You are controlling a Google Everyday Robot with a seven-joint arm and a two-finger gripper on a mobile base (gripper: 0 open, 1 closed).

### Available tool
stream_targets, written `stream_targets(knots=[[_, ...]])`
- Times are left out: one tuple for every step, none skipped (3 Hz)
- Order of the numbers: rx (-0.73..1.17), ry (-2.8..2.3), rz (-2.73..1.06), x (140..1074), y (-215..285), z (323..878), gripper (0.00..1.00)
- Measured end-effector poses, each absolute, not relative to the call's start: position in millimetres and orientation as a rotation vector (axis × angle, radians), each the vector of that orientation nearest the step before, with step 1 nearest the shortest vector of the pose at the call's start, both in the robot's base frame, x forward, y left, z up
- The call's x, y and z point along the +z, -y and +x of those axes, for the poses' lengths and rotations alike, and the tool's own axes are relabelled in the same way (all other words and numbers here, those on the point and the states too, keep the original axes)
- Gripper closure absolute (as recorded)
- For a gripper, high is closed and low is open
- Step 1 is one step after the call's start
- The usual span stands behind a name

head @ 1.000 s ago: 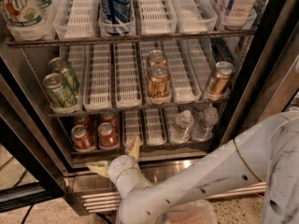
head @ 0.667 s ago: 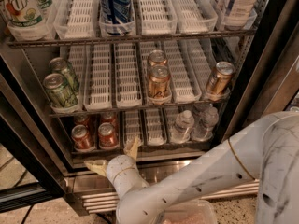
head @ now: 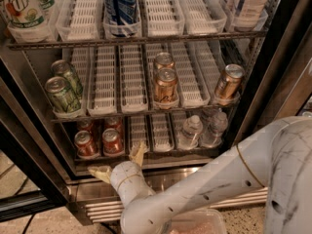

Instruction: Pick coke can from bottom shelf of fridge

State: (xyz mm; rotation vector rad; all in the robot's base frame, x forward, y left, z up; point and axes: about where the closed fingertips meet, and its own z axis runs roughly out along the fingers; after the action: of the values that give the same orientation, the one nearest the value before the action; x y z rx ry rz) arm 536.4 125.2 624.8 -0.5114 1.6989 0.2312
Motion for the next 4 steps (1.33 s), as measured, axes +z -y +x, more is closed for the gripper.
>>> stream_targets(knots=[[0.218,-1.678,-0.499,626.4,-126.3,543.9,0.12],[0.21,-1.666,-0.481,625.2,-127.3,552.3,0.25],[0.204,-1.659,-0.465,622.8,-127.7,559.5,0.29],[0.191,-1.66,-0.447,617.4,-126.3,566.5,0.3]])
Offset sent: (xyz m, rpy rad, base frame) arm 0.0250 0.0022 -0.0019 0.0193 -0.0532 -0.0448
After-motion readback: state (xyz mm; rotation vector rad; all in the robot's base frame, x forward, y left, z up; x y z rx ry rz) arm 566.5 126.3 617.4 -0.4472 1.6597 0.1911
